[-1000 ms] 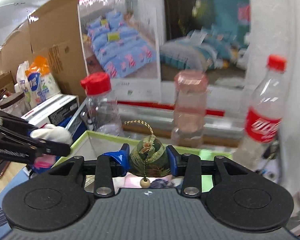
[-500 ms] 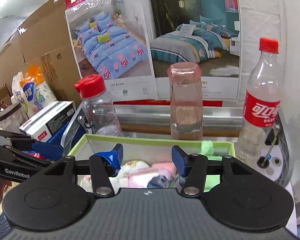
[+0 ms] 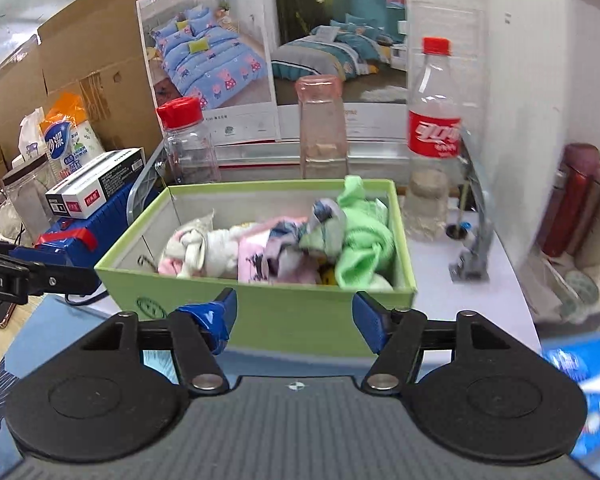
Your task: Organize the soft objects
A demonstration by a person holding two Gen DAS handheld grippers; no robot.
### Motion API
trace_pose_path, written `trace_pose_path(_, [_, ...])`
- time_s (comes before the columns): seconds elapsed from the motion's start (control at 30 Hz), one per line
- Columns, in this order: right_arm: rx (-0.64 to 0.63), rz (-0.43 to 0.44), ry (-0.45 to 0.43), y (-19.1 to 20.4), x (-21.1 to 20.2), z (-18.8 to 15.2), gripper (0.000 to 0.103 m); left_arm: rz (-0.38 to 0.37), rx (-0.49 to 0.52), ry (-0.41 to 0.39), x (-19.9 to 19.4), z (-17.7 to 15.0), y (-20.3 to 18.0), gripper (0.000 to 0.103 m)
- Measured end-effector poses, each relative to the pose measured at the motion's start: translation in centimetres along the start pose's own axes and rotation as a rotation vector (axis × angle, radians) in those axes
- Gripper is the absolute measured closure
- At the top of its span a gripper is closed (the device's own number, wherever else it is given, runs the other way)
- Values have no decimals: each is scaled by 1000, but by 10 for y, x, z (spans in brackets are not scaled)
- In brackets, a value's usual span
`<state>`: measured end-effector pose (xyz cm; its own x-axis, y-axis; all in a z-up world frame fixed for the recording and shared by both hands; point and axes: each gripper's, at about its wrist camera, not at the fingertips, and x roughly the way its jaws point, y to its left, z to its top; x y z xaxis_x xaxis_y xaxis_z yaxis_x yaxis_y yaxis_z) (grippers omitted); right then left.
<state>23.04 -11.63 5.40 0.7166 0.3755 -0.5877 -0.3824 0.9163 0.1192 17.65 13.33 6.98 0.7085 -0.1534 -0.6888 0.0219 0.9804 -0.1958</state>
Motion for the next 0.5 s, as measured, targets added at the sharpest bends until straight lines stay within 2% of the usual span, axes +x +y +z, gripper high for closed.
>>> trace_pose_path(0.1, [36, -29, -30, 2, -19, -19, 52, 6, -9, -11, -7, -21, -11, 17])
trace_pose_path(0.27, [129, -83, -102, 9, -49, -50, 52, 79, -26, -62, -22, -47, -23, 17])
trace_pose_path(0.33, [157, -124, -139, 15, -62, -61, 51, 112, -25, -86, -30, -55, -25, 17])
trace_pose_path(0.5, [187, -229, -161, 30, -88, -82, 51, 178, -14, -137, -48, -75, -37, 17])
